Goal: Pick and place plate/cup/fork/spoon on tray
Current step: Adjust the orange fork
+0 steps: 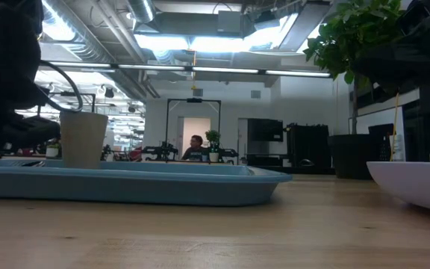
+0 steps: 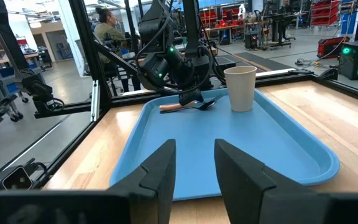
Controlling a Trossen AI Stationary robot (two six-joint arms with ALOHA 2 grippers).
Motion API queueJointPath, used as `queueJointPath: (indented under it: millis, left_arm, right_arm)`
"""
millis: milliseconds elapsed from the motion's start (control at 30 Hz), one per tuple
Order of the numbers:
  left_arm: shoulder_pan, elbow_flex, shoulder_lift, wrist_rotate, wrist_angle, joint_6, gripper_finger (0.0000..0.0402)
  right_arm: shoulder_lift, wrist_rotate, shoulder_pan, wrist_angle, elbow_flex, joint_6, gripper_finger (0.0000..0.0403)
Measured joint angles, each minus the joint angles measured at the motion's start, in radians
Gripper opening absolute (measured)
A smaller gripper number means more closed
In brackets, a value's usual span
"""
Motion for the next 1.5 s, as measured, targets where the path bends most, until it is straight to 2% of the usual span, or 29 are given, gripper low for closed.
queueJointPath:
  millis: [367, 967, 1067, 1333, 1500]
  left_arm:
    - [-0.025, 0.02, 0.0, 0.076, -0.016, 0.0, 0.0]
    - [-0.043, 0.03, 0.0, 0.085, -0.036, -0.003, 0.0]
    - [-0.043, 0.059, 0.0, 0.089, -0.07, -0.001, 0.0]
    - [-0.043, 0.18, -0.001, 0.085, -0.335, 0.0, 0.0]
    - [-0.048, 0.218, -0.001, 0.06, -0.294, -0.001, 0.0]
  right_arm:
    - [0.0, 0.0, 0.0, 0.0, 0.0, 0.0, 0.0115]
    - [0.0, 0.0, 0.0, -0.004, 0.0, -0.003, 0.0115]
    - [0.0, 0.0, 0.0, -0.005, 0.0, -0.003, 0.0115]
    - [0.0, 0.0, 0.0, -0.006, 0.0, -0.002, 0.0115]
    - [0.0, 0.0, 0.0, -0.007, 0.0, -0.002, 0.0115]
